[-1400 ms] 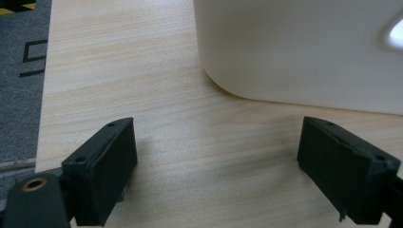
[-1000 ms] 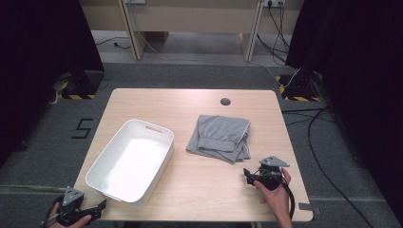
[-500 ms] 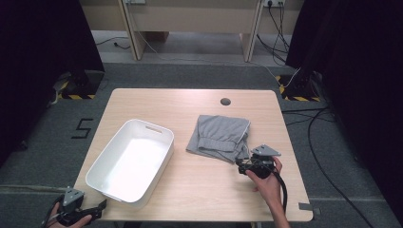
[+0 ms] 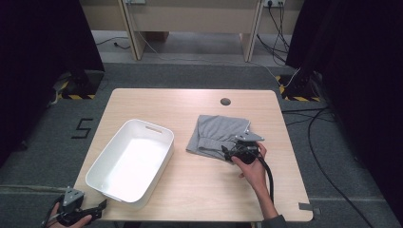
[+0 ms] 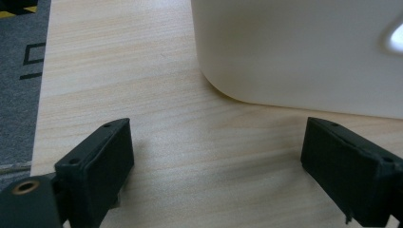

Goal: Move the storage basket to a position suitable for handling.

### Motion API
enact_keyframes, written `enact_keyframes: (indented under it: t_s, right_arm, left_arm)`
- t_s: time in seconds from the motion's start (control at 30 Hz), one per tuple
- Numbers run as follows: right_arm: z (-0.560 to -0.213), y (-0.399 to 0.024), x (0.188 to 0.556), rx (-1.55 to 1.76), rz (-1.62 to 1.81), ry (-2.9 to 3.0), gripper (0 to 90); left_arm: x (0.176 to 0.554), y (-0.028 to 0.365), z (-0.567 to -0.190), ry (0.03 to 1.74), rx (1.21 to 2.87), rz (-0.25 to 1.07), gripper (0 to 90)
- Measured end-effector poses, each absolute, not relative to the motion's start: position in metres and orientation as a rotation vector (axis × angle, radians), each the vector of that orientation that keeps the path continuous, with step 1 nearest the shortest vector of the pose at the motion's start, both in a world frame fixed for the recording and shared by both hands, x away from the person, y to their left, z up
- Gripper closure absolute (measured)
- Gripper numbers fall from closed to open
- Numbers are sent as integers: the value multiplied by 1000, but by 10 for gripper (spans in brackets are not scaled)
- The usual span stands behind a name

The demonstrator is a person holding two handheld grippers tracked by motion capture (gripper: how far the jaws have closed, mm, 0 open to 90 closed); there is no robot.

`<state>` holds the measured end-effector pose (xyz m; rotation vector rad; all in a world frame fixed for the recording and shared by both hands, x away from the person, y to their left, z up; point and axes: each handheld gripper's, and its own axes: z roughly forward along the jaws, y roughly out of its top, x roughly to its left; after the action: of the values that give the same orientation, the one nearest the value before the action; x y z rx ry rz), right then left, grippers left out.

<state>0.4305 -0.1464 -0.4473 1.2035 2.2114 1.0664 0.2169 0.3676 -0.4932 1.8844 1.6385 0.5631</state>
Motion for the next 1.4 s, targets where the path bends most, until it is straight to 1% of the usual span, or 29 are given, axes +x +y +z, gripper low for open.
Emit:
enact_keyframes:
  t_s: [0.23, 0.5, 0.63, 0.77, 1.17, 1.2, 1.4]
  right_arm:
    - [-450, -135, 447, 1221, 1063, 2212, 218]
    - [-462, -122, 472, 1288, 1003, 2219, 230]
    - [-468, -119, 485, 1316, 958, 2224, 223]
    - [-479, -115, 491, 1337, 908, 2259, 185]
    - [-487, -123, 468, 1368, 1002, 2214, 195]
    - [-486, -125, 459, 1358, 1009, 2220, 195]
    - [-486, -129, 434, 1319, 1025, 2246, 194]
  left_arm:
    - [217, 368, -493, 1638, 1885, 563, 96]
    - [217, 368, -493, 1638, 1884, 563, 96]
    - [217, 368, -493, 1639, 1886, 562, 96]
    - [217, 368, -493, 1638, 1885, 563, 95]
    - [217, 368, -493, 1638, 1884, 564, 93]
    - [217, 367, -493, 1640, 1885, 562, 93]
    - [217, 367, -493, 1642, 1883, 563, 92]
